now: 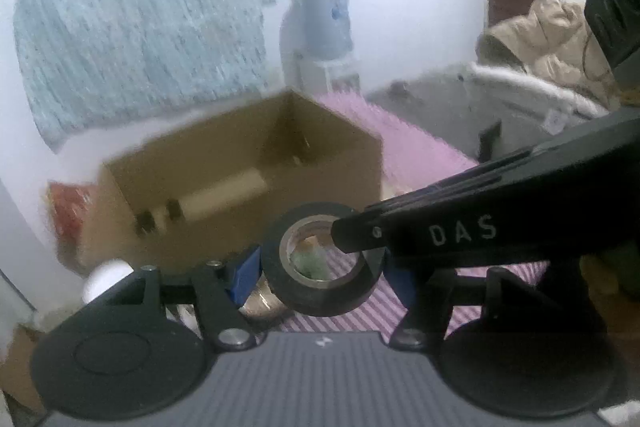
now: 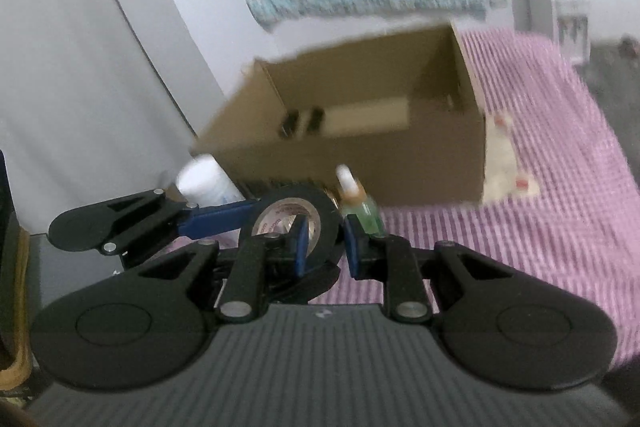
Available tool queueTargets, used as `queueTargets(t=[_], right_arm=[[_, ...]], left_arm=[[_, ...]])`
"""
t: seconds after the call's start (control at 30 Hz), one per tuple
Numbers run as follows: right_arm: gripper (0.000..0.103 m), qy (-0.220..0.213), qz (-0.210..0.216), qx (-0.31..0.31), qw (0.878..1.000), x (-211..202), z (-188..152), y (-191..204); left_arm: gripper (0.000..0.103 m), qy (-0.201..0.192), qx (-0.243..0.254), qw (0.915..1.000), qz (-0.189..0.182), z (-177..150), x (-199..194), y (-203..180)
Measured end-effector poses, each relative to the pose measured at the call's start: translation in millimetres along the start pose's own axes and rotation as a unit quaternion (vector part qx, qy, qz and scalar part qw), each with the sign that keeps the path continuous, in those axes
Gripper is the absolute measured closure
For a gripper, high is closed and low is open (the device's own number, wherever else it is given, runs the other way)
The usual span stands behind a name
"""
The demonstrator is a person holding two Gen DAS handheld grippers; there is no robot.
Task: Organize rigid objects
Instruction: 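Lift the tape roll into the box and open the right tool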
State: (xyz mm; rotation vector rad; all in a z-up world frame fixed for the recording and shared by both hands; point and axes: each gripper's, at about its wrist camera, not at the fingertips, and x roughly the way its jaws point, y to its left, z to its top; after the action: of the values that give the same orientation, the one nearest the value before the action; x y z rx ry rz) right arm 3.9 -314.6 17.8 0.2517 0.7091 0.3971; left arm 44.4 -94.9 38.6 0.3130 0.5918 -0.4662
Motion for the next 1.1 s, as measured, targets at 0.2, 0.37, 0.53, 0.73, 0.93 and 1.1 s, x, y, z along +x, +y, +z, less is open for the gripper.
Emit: queueTargets(t=[0.2,0.37,0.53,0.73,0.93,1.1], right_arm=[[0.085,-0.038,0.025,-0.04,0.998,-5,47,17],[0.084,-0.012,0.057,-0.046,0.997,27,100,14],[0.084,0.078,0.083,-0.01,0.993,98,147,-7],[0.084,0.196,0.088,0.035,0.976,191,177,-35],[0.084,0.277,0.075,0.063,0.956,246,159,-53],[0.084,0.303,0.059,0.057,0.949,268,151,-55]], left_arm=[[0.036,-0.027,0.006,0.9991,0.033,40,-6,24],[0.036,0.01,-0.015,0.9994,0.031,74,24,64],[0.036,0.115,-0.073,0.9908,-0.003,96,88,117],[0.036,0.22,-0.1,0.9703,-0.014,94,160,155],[0.036,0.296,-0.109,0.9487,-0.021,71,204,165],[0.035,0.322,-0.099,0.9414,-0.011,67,220,159]])
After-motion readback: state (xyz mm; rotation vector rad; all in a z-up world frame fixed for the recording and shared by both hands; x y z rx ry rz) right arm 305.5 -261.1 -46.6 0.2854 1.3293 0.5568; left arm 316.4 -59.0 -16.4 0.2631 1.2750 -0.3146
